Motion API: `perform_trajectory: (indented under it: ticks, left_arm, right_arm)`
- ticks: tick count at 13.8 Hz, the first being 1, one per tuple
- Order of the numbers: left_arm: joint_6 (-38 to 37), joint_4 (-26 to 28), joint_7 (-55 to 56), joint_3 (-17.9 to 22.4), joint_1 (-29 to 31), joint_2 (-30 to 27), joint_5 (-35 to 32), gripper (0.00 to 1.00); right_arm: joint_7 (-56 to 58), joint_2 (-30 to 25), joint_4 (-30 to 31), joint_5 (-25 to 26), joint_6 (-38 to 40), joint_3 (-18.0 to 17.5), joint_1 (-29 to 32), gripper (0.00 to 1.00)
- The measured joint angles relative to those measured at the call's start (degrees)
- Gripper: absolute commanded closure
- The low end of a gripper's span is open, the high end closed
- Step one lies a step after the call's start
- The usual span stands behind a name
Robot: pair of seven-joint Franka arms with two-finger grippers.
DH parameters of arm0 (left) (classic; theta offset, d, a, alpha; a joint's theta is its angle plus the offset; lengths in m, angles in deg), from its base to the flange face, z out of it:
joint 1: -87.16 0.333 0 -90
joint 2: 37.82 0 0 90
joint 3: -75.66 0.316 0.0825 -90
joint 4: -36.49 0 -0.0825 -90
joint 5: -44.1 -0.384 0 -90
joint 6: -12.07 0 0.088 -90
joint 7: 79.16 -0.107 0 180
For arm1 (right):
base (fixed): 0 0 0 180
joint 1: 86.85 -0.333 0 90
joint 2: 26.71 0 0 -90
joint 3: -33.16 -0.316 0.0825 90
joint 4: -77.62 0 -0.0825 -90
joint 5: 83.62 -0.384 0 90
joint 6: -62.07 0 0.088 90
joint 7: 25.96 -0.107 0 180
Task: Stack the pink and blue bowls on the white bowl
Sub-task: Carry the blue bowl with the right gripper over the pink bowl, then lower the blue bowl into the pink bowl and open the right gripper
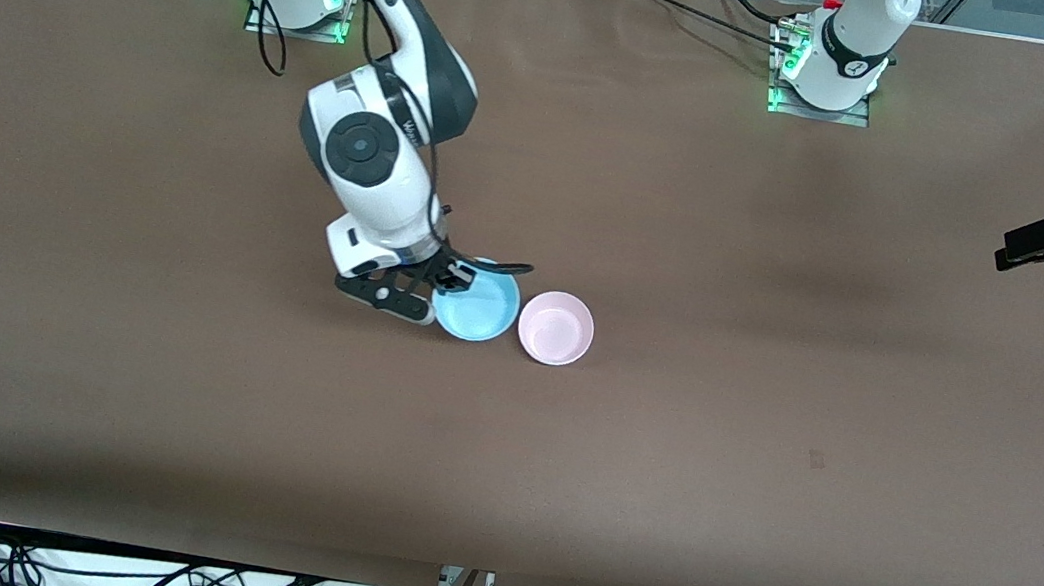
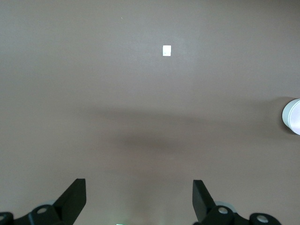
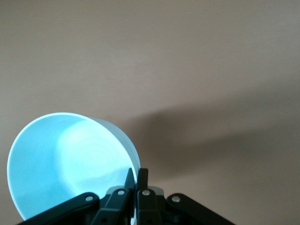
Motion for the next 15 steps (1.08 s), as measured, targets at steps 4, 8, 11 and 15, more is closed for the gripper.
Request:
perform_trajectory:
  ticks: [4,8,11,15]
  left_arm:
    - [0.0,0.0,0.0,0.0,0.0,0.0,0.0,0.0]
    - [0.0,0.0,0.0,0.0,0.0,0.0,0.0,0.0]
    - [0.0,0.0,0.0,0.0,0.0,0.0,0.0,0.0]
    - [0.0,0.0,0.0,0.0,0.0,0.0,0.0,0.0]
  right_arm:
    - [-5.0,4.7,-1.1,0.0,-8.0,0.0,-4.6,1.0]
    - [-5.5,8.1,-2.6,0.0,-11.2,0.2,-6.7,1.0]
    - [-5.6,9.4,-4.1,0.1,-11.2,0.4,-8.1,1.0]
    - [-5.6,12.6,-6.0,2.3,-11.2,0.7,-8.5,1.0]
